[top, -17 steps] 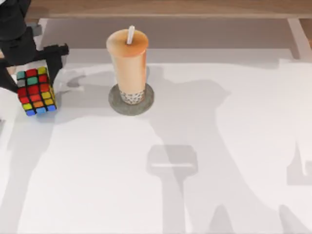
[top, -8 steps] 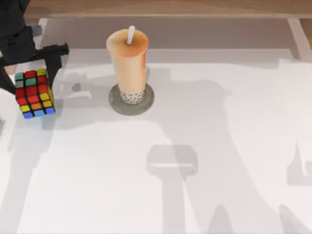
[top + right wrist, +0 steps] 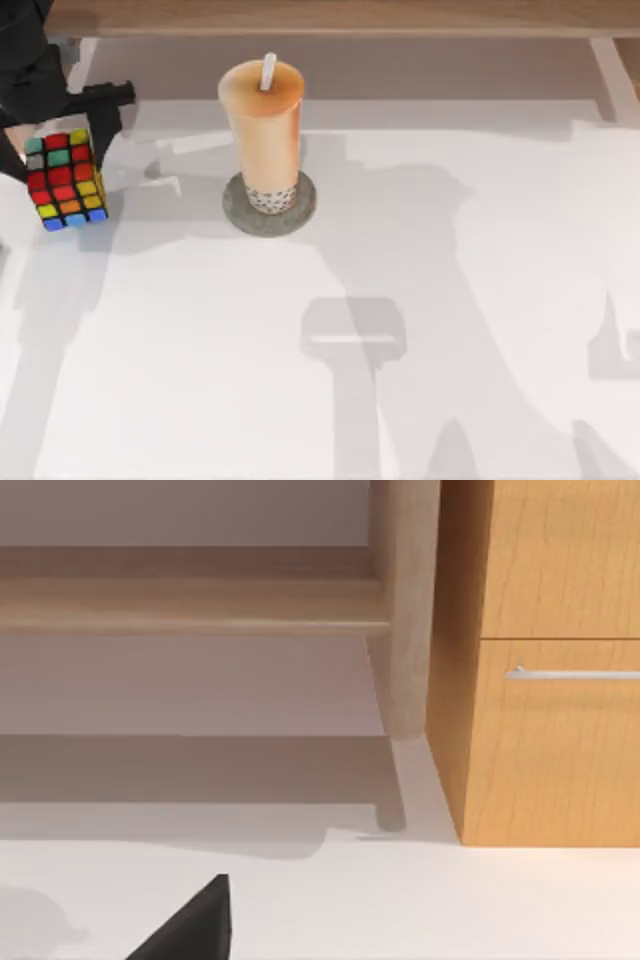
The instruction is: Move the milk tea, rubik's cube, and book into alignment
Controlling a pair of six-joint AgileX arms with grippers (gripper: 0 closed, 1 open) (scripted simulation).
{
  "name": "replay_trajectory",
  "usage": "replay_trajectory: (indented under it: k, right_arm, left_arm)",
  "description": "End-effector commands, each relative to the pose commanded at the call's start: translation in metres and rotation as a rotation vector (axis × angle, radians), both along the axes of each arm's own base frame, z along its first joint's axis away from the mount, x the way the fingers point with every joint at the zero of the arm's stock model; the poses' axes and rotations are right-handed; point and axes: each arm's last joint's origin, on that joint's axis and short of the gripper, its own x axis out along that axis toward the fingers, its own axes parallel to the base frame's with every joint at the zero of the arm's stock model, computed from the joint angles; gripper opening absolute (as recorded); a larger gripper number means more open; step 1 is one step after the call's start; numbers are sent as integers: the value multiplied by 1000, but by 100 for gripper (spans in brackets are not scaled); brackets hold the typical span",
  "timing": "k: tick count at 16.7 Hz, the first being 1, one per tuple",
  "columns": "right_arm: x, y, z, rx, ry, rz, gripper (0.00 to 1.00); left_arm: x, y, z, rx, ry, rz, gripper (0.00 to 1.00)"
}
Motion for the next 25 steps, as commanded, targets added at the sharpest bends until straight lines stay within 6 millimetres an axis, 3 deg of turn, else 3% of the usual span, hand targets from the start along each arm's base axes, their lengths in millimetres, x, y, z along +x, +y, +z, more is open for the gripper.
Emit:
replay_trajectory:
  k: [2,5,13,18,21,25]
  right_arm:
    - [0,0,0,0,0,0,100]
    - [0,0,0,0,0,0,100]
    - [0,0,0,0,0,0,100]
    - [0,0,0,0,0,0,100]
    - [0,0,0,0,0,0,100]
    - [0,0,0,0,0,0,100]
  left_arm:
    - [-1,-2,3,-1,-8,-7,0]
    - [-10,-16,27,-3,-93,-71,0]
    - [-63,-74,138,26,-657,-358,0]
    - [-103,-88,203,76,-1156,-393,0]
    - [-111,-87,219,119,-1389,-335,0]
    - [-109,-84,216,172,-1536,-255,0]
